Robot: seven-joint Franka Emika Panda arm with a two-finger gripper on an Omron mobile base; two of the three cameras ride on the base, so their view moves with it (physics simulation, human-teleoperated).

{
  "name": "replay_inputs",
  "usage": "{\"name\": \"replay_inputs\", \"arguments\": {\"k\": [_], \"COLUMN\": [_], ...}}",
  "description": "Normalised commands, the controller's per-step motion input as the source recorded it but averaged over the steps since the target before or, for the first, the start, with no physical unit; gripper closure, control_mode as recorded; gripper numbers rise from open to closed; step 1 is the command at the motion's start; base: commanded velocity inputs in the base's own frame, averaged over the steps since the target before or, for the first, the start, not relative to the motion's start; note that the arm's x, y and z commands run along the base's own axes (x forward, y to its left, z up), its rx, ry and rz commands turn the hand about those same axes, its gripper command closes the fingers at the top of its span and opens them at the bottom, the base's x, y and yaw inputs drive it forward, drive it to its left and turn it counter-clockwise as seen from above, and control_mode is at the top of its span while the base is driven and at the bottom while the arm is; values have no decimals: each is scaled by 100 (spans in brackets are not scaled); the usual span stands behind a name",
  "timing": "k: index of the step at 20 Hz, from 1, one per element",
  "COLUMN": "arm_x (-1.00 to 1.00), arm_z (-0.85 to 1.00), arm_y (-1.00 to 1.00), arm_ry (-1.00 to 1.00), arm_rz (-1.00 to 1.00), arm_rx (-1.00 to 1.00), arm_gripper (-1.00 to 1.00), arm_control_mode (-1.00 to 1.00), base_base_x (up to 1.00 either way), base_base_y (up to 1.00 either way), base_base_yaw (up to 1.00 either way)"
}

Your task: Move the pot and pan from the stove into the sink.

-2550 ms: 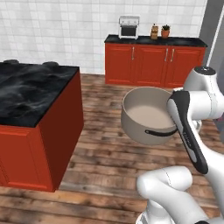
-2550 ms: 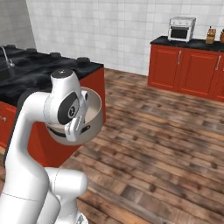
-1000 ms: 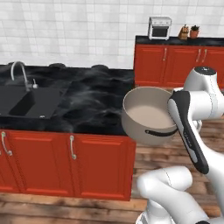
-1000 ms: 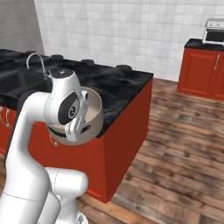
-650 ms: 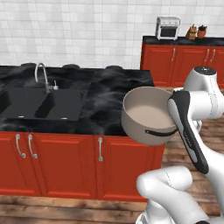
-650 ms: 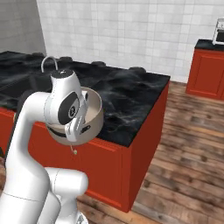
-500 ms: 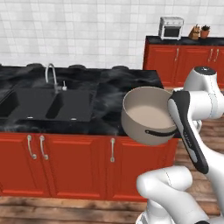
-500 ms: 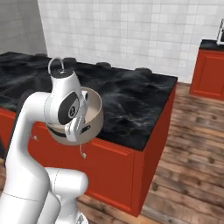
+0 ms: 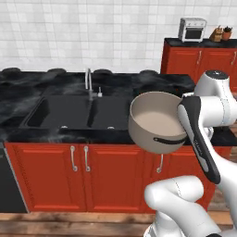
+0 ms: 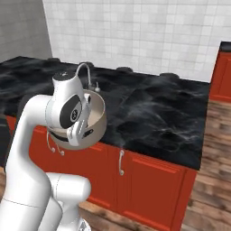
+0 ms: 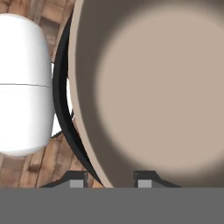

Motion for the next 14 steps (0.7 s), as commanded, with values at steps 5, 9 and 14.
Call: {"name": "replay_inputs", "arguments": {"k": [5, 9, 14], "arm_x": [0, 0, 0], "arm_z": [0, 0, 0], "arm_y": [0, 0, 0], "arm_ry": [0, 0, 0], "arm_rz": [0, 0, 0], "arm_rx": [0, 0, 0], "arm_gripper": [100, 100, 100], "arm_control_mode": [100, 100, 100], "base_base_x": [0, 0, 0], "base_base_y": [89, 88, 82], "base_base_yaw": [-8, -8, -10]}}
